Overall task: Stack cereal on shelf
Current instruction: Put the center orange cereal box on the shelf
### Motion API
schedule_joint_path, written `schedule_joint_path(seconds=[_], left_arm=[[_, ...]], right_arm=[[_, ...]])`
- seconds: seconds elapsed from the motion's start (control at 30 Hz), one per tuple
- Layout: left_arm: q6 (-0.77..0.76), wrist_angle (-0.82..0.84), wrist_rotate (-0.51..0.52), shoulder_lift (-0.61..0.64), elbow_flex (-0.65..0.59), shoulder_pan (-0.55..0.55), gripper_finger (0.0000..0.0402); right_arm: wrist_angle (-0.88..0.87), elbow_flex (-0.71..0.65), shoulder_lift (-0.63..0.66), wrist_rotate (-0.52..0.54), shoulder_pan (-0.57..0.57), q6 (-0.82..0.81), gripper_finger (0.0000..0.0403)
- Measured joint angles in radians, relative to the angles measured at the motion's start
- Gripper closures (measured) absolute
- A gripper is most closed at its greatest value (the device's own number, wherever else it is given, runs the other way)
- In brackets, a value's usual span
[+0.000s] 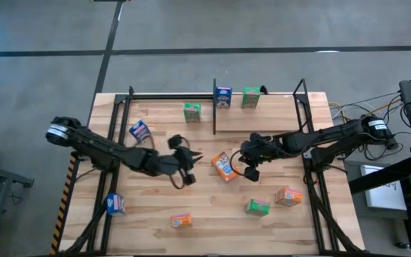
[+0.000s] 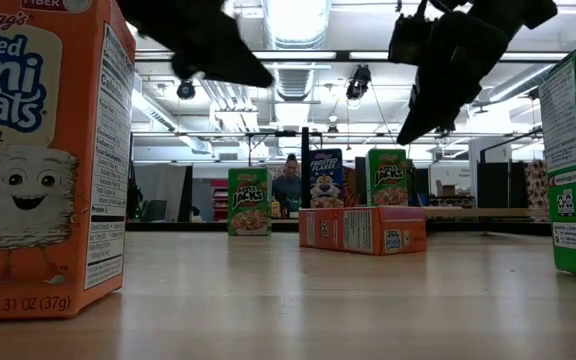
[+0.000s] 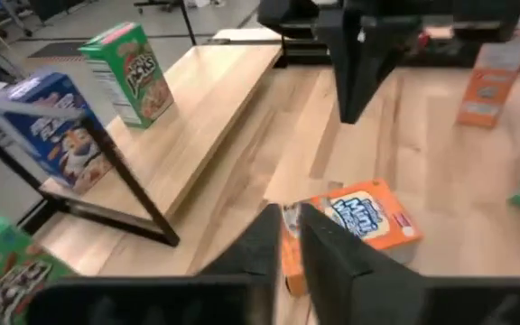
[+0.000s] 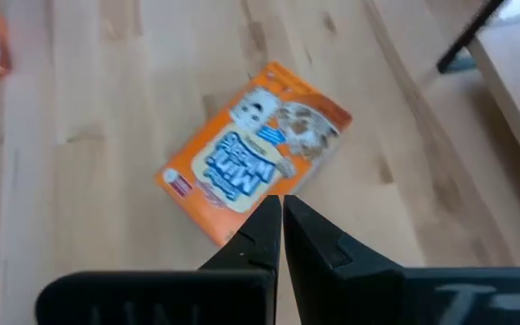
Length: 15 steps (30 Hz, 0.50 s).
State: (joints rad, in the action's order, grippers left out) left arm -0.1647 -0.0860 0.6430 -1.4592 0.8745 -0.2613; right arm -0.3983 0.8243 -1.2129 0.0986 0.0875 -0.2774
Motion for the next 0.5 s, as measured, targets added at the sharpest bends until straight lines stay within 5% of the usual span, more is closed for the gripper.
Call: schedule_joint_path(seconds=[0.33, 0.5], left_arm=[[0.085, 0.052, -0.122, -0.289, 0.162, 0.113, 0.0400], [0.081, 0.050, -0.137, -0.365, 0.173, 0.148, 0.0401]], right_arm=[[0.133, -0.087, 0.000, -0.003, 0.040, 0.132, 0.0394], [0.182, -0.151, 0.000, -0.096, 0.046, 0.135, 0.0394]])
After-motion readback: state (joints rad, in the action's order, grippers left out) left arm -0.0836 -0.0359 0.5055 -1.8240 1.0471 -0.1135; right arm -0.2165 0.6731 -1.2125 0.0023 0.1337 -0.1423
